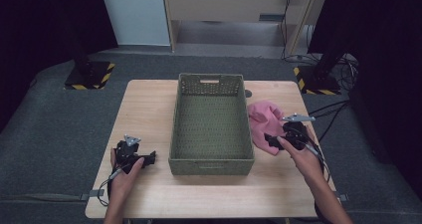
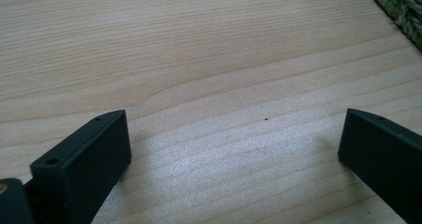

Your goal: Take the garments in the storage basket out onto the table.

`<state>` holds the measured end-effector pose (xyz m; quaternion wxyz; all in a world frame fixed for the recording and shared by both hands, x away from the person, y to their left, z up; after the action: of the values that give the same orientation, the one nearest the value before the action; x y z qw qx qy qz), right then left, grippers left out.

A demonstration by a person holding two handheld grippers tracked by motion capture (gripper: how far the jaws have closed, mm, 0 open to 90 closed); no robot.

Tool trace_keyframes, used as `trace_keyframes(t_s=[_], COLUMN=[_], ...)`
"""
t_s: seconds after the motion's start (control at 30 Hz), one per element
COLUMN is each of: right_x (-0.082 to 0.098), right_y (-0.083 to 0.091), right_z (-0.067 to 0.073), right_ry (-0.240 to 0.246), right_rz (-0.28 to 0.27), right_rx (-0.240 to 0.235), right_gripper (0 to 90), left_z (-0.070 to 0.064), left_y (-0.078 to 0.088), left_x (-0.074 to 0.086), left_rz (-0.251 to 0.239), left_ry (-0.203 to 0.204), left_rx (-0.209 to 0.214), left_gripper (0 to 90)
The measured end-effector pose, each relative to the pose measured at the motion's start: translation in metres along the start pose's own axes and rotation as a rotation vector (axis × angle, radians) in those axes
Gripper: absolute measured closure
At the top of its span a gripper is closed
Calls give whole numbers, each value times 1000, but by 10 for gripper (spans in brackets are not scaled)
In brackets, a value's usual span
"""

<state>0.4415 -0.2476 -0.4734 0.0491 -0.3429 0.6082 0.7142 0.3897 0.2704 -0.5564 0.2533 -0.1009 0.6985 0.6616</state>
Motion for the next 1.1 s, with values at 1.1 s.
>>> trace_keyframes(t_s=[1.1], right_x=[52], right_y=[-7], right_z=[20], right_ry=[36], right_rz=[52], right_rx=[-50], right_gripper=[41], left_z=[0], left_y=[0], left_x=[0], left_rz=[-1], left_ry=[1], left_rx=[0], left_gripper=[0])
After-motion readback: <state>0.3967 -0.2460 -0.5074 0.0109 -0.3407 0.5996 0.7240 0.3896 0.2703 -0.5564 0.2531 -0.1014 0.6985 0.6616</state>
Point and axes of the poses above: each handheld gripper's, and its own axes: y roughly backward along the jaws, x roughly out of its underside, z roughly to its left, the point moved 2 cm from there along -y, roughly forward along the jaws, and after that the axes turned 15 degrees about z, right-handed, at the moved point
